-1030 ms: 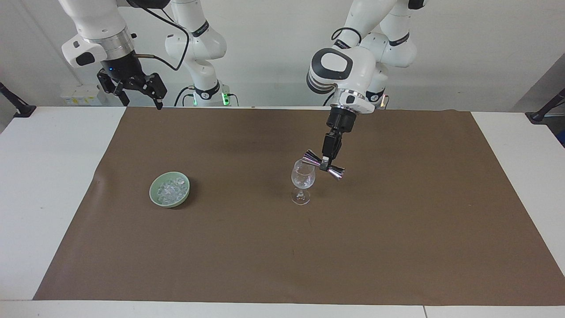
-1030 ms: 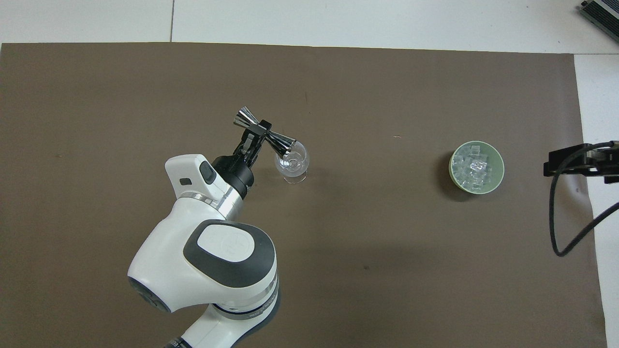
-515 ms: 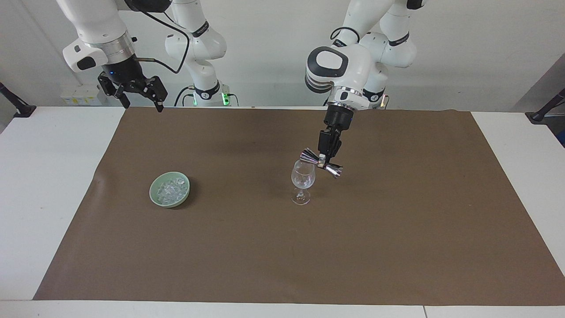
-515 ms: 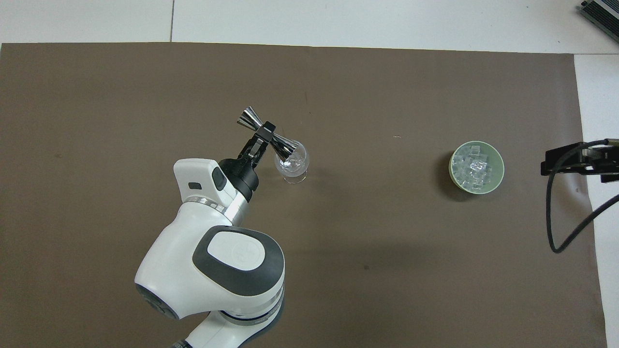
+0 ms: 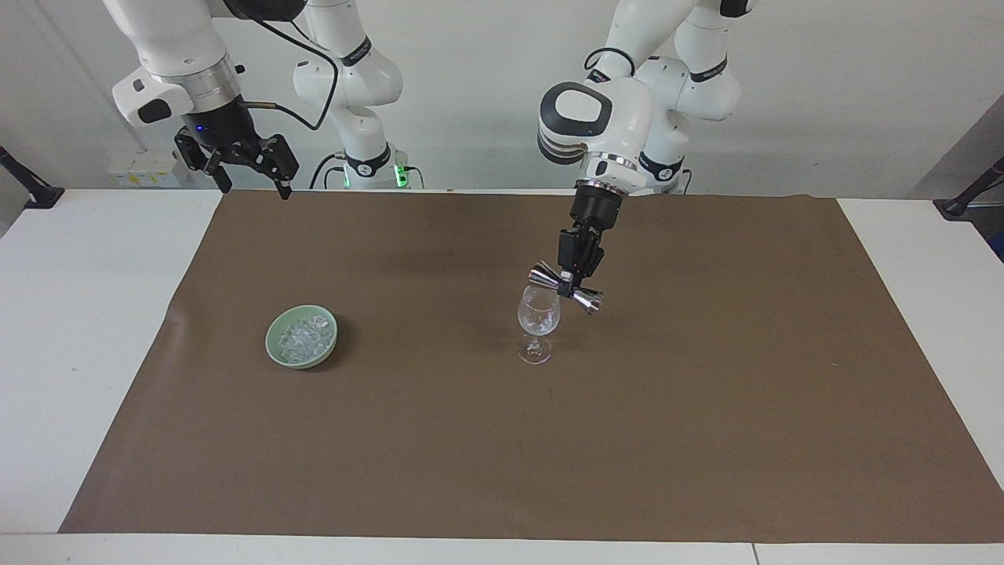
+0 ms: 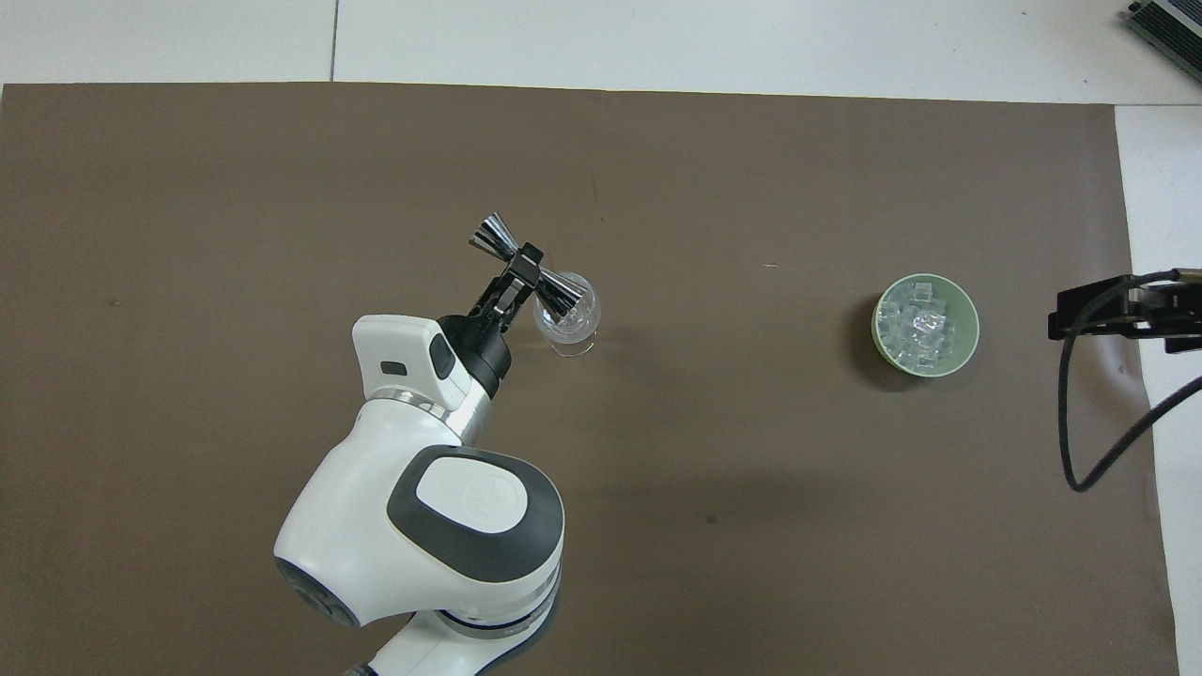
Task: Pour wine and add ice with both arms
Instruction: 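Raise the bottle upright with the left gripper while the right gripper advances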
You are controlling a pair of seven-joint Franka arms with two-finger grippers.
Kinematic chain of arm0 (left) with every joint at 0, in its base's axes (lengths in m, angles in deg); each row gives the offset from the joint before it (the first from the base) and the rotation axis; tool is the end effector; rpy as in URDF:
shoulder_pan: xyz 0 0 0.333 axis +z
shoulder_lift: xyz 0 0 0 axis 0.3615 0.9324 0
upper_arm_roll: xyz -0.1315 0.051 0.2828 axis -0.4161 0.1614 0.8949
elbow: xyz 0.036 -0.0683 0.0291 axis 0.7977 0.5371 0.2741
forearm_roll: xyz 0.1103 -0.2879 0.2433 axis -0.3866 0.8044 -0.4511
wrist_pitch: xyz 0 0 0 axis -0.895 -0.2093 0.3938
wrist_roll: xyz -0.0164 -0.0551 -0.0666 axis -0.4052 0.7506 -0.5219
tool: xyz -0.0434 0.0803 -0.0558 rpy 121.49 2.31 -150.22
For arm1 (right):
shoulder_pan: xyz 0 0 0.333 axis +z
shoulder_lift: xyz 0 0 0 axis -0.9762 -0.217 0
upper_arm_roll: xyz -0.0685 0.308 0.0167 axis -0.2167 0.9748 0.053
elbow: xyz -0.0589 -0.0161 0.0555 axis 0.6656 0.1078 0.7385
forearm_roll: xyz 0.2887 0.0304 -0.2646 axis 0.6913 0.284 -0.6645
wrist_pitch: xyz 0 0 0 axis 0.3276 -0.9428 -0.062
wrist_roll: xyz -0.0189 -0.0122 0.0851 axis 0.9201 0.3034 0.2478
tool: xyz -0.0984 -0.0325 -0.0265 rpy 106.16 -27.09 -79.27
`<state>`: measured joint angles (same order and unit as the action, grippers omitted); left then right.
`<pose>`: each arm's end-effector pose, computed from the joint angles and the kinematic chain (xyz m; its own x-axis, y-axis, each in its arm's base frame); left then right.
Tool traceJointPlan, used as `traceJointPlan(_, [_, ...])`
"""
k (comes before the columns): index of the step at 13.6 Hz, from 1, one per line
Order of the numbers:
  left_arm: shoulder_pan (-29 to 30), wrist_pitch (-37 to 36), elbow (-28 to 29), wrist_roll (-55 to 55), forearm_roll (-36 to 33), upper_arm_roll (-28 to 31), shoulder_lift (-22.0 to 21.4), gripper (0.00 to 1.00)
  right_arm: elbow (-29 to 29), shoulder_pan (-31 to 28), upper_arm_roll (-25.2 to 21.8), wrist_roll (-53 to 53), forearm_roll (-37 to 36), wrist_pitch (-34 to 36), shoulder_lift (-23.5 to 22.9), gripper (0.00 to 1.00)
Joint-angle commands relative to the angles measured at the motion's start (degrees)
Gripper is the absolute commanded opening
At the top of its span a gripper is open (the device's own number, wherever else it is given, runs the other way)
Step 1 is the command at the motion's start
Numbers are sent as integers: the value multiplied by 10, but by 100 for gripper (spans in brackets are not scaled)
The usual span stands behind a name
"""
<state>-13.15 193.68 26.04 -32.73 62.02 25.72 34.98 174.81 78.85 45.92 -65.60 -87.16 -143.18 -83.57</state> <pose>0.4674 -0.3204 0.4611 0.5739 0.7676 0.2854 0.3010 -0.5219 0.7982 0.5310 -0.0064 0.6515 0.9908 -0.1348 0.0090 -0.1350 -0.9907 0.0183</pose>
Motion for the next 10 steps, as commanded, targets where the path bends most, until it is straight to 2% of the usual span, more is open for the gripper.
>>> traceJointPlan(1, [-13, 17, -8, 6, -6, 7, 7, 0, -4, -8, 9, 7, 4, -17, -5, 100])
traceJointPlan(5, [0, 14, -12, 5, 14, 7, 2, 0, 30, -8, 9, 44, 5, -77, -6, 100])
traceJointPlan(8, [65, -1, -5, 4, 83, -3, -21, 0, 78, -9, 7, 113, 12, -149, -1, 100])
traceJointPlan(10, [105, -26, 1, 3, 131, -3, -47, 0, 91, -10, 4, 178, 12, -162, -15, 100])
